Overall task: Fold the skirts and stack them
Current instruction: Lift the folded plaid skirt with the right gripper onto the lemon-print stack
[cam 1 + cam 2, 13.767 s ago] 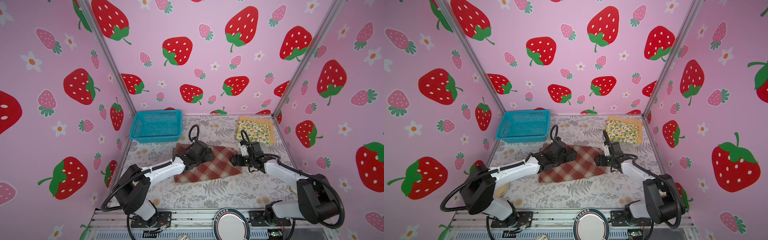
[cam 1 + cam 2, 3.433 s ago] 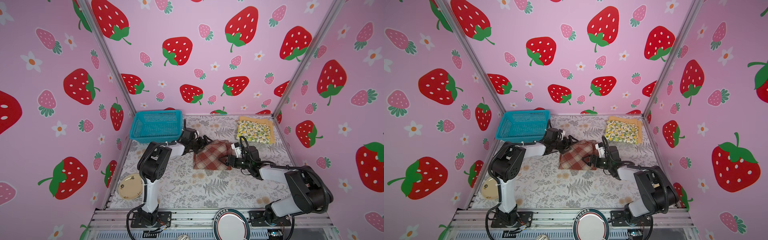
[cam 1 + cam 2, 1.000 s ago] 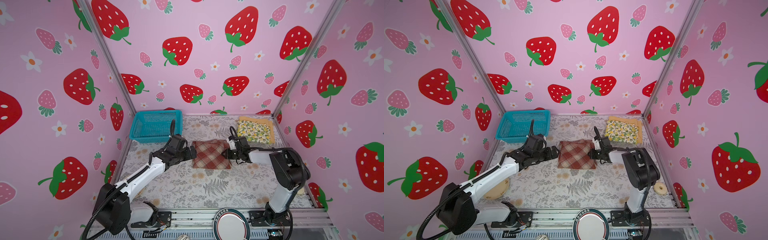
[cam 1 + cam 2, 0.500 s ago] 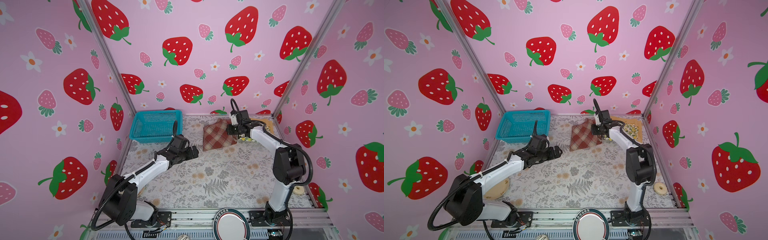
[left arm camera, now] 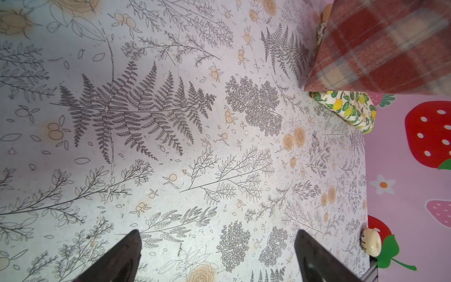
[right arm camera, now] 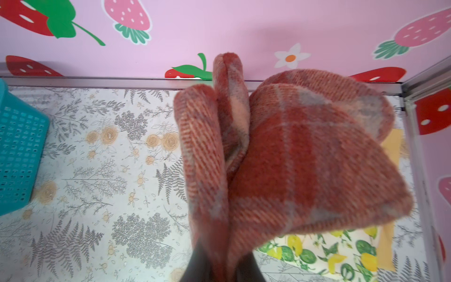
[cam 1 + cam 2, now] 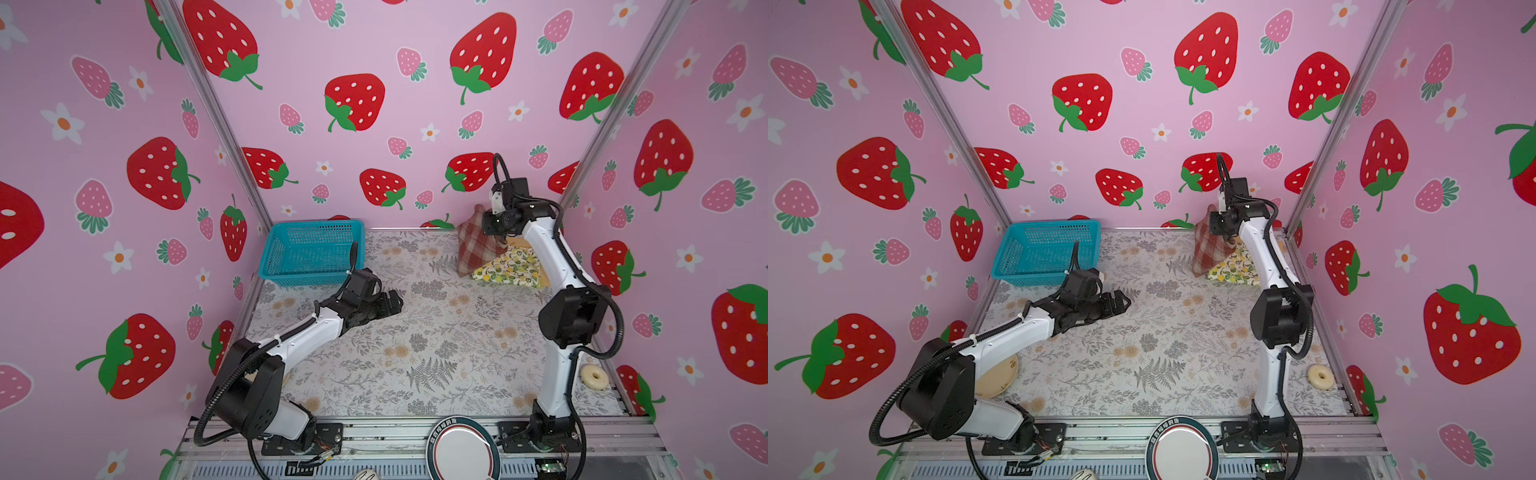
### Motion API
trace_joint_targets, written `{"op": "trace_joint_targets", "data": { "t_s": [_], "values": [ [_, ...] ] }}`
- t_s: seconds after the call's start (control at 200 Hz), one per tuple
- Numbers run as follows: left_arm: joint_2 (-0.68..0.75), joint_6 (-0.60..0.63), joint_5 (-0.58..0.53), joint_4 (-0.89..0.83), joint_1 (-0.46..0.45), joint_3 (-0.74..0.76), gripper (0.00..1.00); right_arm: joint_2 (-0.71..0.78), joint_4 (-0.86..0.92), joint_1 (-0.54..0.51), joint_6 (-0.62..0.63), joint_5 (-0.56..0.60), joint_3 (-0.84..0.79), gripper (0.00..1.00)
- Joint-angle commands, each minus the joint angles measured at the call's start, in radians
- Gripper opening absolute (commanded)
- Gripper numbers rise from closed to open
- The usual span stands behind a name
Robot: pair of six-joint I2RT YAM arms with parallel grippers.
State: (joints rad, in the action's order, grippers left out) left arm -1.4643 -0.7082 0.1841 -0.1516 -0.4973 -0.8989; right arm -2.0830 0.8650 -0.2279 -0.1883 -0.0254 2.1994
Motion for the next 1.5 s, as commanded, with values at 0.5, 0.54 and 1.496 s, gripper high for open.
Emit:
{"op": "trace_joint_targets", "data": {
  "t_s": [0.5,0.54,1.496],
  "values": [
    [-0.003,-0.004,-0.003,0.009,0.004,0.005,0.99,0.051,-0.195,0.226,0.000,0.062,-0.426,0.03],
    [-0.004,-0.003,-0.003,0.008,0.004,0.005,0.98,0.041,-0.214,0.230,-0.002,0.085,-0.440,0.03],
    [0.161,0.211,-0.409,-0.249,-0.025,-0.030,0.99,0.426,-0.570,0.182,-0.087,0.023,-0.854,1.00]
  ]
}}
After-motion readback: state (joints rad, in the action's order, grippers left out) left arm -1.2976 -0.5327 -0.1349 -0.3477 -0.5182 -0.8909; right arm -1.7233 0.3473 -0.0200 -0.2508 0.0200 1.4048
